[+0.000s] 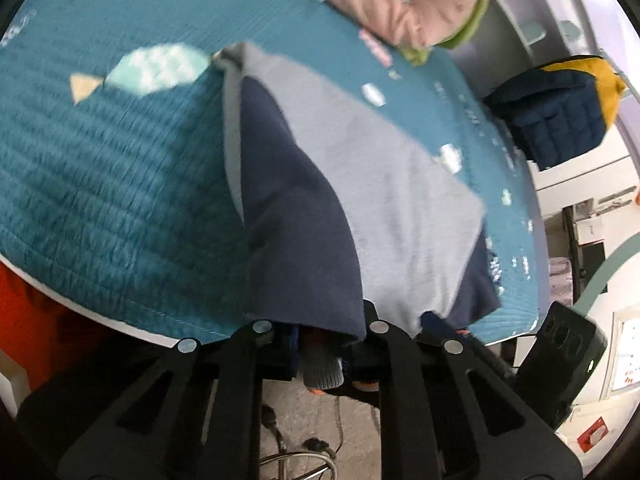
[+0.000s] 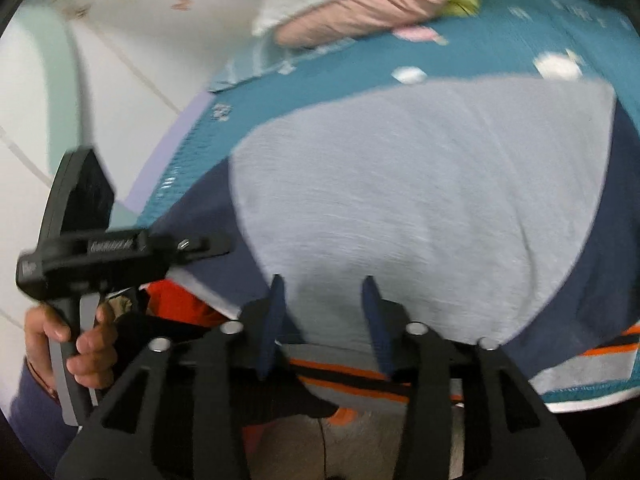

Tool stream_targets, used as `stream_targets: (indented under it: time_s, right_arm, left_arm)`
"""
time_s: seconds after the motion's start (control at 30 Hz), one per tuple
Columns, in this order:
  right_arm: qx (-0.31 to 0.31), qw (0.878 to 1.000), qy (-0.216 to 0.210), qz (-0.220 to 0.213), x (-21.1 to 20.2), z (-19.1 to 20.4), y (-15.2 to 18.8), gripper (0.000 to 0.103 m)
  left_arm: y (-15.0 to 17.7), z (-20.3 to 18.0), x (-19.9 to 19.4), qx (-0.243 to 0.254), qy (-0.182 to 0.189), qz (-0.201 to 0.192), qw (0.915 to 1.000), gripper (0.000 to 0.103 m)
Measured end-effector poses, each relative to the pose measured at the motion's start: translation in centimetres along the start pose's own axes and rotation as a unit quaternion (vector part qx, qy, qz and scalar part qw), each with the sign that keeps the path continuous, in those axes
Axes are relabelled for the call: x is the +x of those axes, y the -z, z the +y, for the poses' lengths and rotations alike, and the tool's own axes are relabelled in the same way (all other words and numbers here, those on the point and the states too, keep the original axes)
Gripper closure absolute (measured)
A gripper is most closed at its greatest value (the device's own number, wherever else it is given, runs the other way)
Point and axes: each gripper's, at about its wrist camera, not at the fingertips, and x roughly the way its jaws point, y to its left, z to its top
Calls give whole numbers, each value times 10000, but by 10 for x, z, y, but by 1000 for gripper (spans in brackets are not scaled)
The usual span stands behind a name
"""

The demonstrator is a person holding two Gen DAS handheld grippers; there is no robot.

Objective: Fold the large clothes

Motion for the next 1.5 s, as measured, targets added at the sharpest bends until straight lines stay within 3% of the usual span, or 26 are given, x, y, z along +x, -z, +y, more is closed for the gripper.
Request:
stream_targets:
  time_s: [0.17,0.27,0.6,0.63,0.7,0.73,0.77,0.83,0.97,1.0,1.03,1.07,1.23,1.37,1.4,1.43,1.5]
  right_arm:
    - [-759,9967,-176,-246,-10,39,-1,47]
    - [-1173,9926,116,-286,-5,55,-2,41]
    - [-814,9939,398,-626,11,45,-25,41]
    - [-743,9943,402,-647,12,42,-29,44]
    - [-589,9956,368,-635,12,35,-35,62]
    - [-484,9963,365,-616,12,29,-38,79]
    - [-314,9974,235,-596,10,21,-41,84]
    - [2,9984,-16,-570,5,6,-45,86]
    - [445,9956,-407,-712,-16,-15,-56,86]
    - [631,9936,-543,-765,-21,-22,-58,86]
    - [794,9915,-646,-803,-27,-28,-60,86]
    - [944,9890,-738,-873,-32,-34,-61,86]
    - [1569,9755,-1014,-1162,-60,-66,-59,86]
    - [2190,9613,-1012,-1328,-77,-102,-49,86]
    - [2282,9581,-979,-1428,-83,-110,-47,86]
    - [2425,9524,-973,-1568,-91,-120,-44,86]
    - [2720,9406,-906,-1818,-105,-138,-35,86]
  left_arm:
    - [-9,-27,-7,171,0,6,9999,89]
    - [-13,-41,-10,325,-31,15,9995,89]
    - [-22,-78,-5,682,-91,39,9976,89]
    - [-22,-79,-4,710,-93,43,9974,89]
    - [-25,-85,-2,736,-111,15,9972,88]
    - [-26,-87,-2,723,-136,-10,9973,85]
    - [-28,-87,-1,692,-130,-16,9975,82]
    - [-30,-87,-3,623,131,-17,9980,75]
    - [-29,-85,-21,641,662,-414,9949,72]
    - [-30,-84,-25,606,738,-519,9941,64]
    - [-30,-84,-28,550,711,-611,9941,40]
    - [-31,-84,-31,491,596,-803,9938,35]
    - [-27,-113,-20,875,1004,-784,9880,34]
    - [-18,-139,-33,1102,2036,-1285,9643,29]
    - [-18,-144,-34,1130,1957,-1361,9646,21]
    - [-19,-148,-31,1180,1714,-1387,9682,20]
    - [-23,-155,-15,1275,907,-1306,9790,20]
